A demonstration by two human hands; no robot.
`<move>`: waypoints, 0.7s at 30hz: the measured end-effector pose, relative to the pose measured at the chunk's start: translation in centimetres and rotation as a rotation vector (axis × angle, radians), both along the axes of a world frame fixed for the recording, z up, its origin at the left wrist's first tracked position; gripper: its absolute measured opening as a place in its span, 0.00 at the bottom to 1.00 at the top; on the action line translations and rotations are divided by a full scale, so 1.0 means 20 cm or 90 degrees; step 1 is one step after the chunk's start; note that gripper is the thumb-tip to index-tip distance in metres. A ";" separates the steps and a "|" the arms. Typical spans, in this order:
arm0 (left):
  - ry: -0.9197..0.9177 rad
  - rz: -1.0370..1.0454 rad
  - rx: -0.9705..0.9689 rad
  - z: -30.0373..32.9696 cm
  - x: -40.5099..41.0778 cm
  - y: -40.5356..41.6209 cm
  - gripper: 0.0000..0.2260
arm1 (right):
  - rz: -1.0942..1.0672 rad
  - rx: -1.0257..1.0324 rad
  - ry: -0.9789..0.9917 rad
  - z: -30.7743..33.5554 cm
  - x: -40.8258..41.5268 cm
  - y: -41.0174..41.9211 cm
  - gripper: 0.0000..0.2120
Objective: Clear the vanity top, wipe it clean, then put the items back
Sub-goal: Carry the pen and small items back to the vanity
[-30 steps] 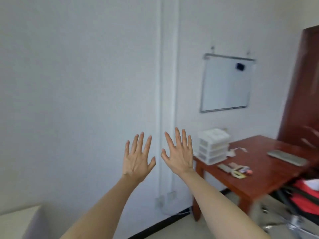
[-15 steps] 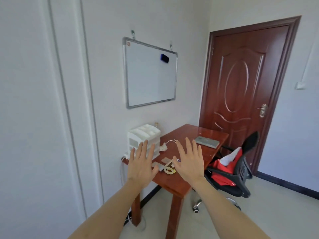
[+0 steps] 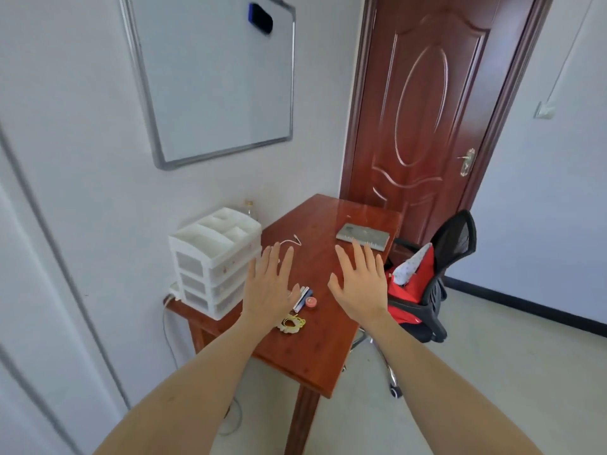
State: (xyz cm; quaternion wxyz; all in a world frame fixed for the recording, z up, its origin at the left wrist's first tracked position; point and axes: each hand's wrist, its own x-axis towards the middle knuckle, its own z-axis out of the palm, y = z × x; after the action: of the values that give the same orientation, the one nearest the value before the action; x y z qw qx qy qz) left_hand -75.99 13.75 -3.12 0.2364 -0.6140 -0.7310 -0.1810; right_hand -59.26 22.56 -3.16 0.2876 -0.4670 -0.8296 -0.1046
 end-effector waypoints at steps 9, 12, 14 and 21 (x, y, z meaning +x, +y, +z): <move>-0.048 0.056 -0.094 -0.43 -0.21 0.55 0.28 | 0.056 -0.135 -0.054 -0.45 -0.25 0.58 0.27; -0.091 0.090 -0.149 -0.64 -0.23 0.67 0.30 | 0.096 -0.211 -0.115 -0.67 -0.32 0.77 0.25; -0.117 0.104 -0.207 -0.78 -0.22 0.72 0.29 | 0.128 -0.255 -0.155 -0.79 -0.35 0.87 0.23; -0.175 0.089 -0.359 -1.13 -0.11 0.73 0.28 | 0.326 -0.331 -0.331 -1.06 -0.42 1.10 0.28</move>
State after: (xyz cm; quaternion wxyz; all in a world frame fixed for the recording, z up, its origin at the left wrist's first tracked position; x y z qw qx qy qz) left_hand -78.26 28.28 -25.74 -0.0322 -0.5737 -0.8176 -0.0356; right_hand -67.63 44.48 -24.45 -0.0407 -0.2618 -0.9618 0.0684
